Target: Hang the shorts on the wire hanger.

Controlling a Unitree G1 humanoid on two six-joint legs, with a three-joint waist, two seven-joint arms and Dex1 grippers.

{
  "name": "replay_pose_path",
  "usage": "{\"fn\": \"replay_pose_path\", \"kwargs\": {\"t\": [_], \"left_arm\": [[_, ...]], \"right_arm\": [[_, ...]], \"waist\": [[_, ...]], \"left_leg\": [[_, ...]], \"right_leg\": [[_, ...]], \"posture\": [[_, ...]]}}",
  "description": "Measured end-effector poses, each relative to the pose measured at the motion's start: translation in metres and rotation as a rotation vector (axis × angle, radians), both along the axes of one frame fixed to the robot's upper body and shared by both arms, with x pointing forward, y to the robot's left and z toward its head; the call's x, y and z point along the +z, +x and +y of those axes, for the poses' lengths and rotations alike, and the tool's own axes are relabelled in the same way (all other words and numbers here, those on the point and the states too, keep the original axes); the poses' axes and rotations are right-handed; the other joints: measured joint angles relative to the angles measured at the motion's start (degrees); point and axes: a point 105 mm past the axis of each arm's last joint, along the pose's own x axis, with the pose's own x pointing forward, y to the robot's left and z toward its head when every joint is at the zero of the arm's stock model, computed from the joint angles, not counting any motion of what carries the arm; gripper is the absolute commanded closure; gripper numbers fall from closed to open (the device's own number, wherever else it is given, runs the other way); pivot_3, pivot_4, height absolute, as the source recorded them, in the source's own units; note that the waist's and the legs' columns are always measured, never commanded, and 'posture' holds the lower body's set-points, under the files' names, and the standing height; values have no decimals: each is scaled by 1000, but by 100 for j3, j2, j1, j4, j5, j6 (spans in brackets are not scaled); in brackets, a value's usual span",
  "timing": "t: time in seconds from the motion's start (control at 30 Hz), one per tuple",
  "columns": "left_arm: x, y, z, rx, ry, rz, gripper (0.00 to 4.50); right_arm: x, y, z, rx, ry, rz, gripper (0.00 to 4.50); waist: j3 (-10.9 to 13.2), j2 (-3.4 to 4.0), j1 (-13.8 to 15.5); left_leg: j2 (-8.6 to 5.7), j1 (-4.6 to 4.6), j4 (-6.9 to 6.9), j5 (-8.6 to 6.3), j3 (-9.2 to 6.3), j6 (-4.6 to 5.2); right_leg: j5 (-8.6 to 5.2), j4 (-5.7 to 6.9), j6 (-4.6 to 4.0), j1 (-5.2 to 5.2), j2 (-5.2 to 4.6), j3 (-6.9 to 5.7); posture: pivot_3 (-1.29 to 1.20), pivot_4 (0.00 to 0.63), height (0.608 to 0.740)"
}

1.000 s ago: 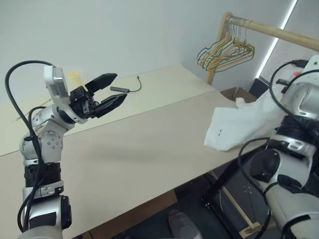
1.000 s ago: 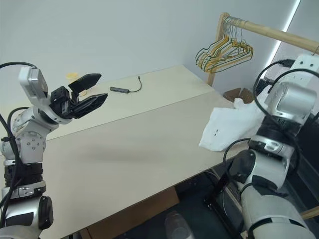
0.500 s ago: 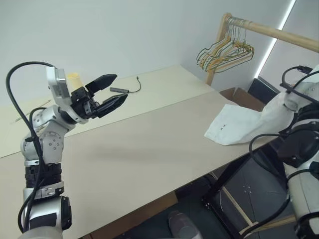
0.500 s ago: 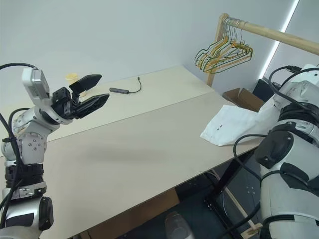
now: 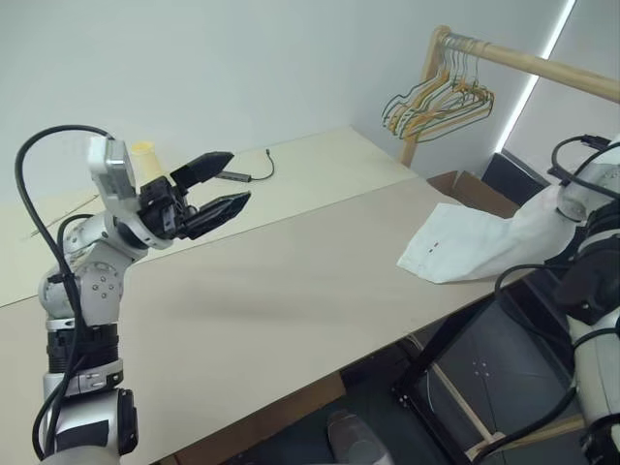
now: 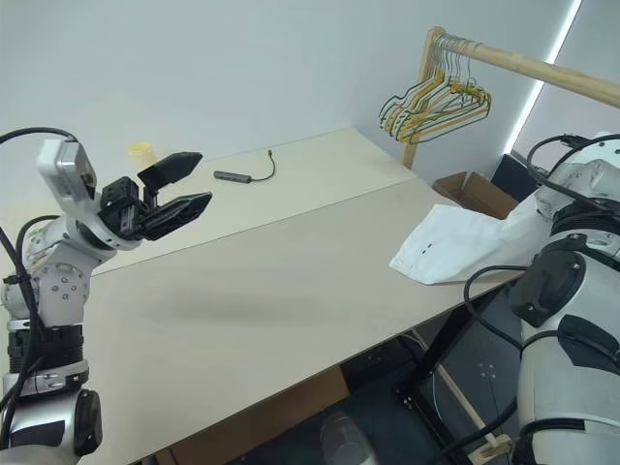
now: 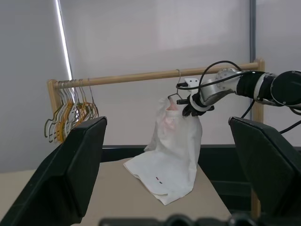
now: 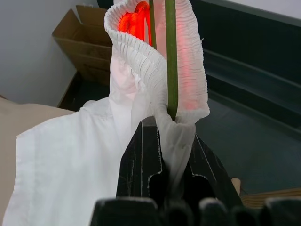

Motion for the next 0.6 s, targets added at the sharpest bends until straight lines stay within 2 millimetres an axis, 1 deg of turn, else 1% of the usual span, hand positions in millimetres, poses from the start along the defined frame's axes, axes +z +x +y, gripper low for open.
{"fn": "replay_pose_path", "kwargs": {"t": [0.07,0.1,0.13,0.23,0.3,0.33,0.4,0.47,0.57,0.6], "left_arm": [[0,0,0,1,0,0,0],[0,0,0,2,0,-1,0],[0,0,0,2,0,0,0],[0,0,0,4,-1,0,0],[0,0,0,4,-2,0,0],[0,0,0,2,-1,-1,0],[-1,0,0,2,2,-2,0],[-2,2,1,6,5,6,0],[-2,4,1,7,6,7,0],[-2,4,1,6,9,7,0]], "right_arm": [[0,0,0,10,-26,15,2804],[0,0,0,14,-48,28,2545],[0,0,-1,12,-57,35,2125],[2,-2,-3,-9,-96,60,1125],[5,-5,-7,-40,-172,95,422],[9,-7,-9,-62,-240,122,108],[17,-9,-11,-102,-357,157,47],[32,-9,-8,-143,-493,162,47],[54,-8,-2,-182,-639,105,47],[65,-7,2,-188,-713,68,47]], "waist": [[0,0,0],[0,0,-1],[0,0,-1],[0,0,0],[0,0,-1],[0,0,-2],[0,1,-5],[0,1,-13],[0,2,-6],[0,2,-8]], "left_leg": [[0,0,0,0,0,0],[0,0,0,0,0,0],[0,0,0,0,0,0],[0,0,0,0,0,0],[0,0,0,0,1,0],[0,0,0,0,0,0],[0,1,0,0,1,0],[0,0,0,0,4,0],[0,4,1,0,3,0],[0,4,2,0,3,0]], "right_leg": [[0,0,0,0,0,0],[0,0,0,0,0,1],[0,0,0,0,0,1],[3,0,-4,0,0,1],[3,0,-4,0,0,2],[4,0,-5,0,0,2],[5,2,-7,-1,0,5],[8,7,-11,-2,0,11],[7,8,-7,-3,1,10],[8,8,-6,-4,1,10]], "posture": [[-293,0,740],[-294,0,740],[-295,0,740],[-298,0,740],[-298,0,740],[-301,0,740],[-301,0,740],[-305,0,740],[-310,0,740],[-310,0,740]]}}
